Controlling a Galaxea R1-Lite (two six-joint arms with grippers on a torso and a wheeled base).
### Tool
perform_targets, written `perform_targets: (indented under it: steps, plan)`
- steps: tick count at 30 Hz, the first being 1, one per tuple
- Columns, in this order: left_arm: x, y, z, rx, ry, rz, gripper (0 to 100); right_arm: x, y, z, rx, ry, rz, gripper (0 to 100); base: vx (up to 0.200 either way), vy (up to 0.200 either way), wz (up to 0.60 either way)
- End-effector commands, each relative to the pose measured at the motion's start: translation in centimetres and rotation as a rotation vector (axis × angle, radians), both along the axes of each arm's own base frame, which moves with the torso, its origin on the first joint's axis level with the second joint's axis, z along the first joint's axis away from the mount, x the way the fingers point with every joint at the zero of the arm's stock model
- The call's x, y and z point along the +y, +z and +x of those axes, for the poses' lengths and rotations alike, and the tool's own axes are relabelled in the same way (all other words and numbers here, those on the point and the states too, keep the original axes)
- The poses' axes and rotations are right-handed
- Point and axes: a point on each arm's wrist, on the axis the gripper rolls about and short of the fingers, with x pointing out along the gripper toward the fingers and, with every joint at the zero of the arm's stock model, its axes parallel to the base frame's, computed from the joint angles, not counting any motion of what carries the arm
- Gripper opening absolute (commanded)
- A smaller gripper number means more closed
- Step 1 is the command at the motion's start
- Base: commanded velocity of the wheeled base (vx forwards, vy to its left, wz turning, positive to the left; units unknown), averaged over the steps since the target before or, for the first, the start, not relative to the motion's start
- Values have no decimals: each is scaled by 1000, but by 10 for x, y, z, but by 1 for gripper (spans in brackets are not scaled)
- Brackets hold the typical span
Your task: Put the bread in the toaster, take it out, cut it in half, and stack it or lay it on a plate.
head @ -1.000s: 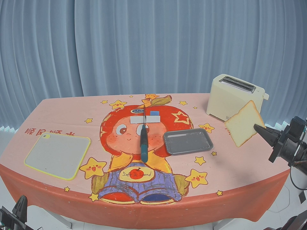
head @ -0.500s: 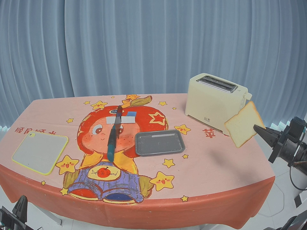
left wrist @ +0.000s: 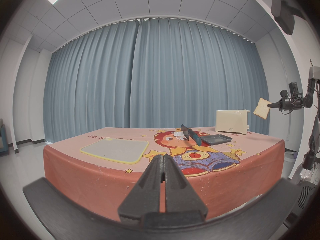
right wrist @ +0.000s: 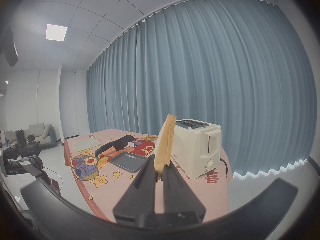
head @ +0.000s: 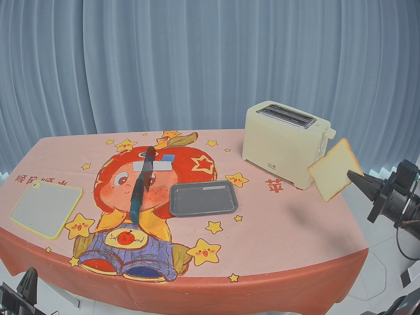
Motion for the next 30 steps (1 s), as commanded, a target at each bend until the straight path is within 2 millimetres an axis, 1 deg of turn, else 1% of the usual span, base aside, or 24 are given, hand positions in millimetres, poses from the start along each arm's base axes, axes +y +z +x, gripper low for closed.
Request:
perform_targets:
  steps: [1,11,17,21,27,30]
  plan:
    - [0,-5,1,19,0,0,0,0,1,0,-3,0,1,0,0,0,0]
    - [0,-5,1,19,0,0,0,-1,-4,-2,-4,4,-20,0,0,0,0]
    - [0,-5,1,17,0,-2,0,-3,1,-1,-69,-6,1,0,0,0,0]
    - [0,-5,1,17,0,-2,0,-6,3,0,-76,-23,4,0,0,0,0]
    - [0,-5,1,19,0,0,0,-5,0,2,-63,-23,-4,0,0,0,0]
    - [0,-5,1,17,0,0,0,-5,0,2,-62,-23,-3,0,0,-200,0]
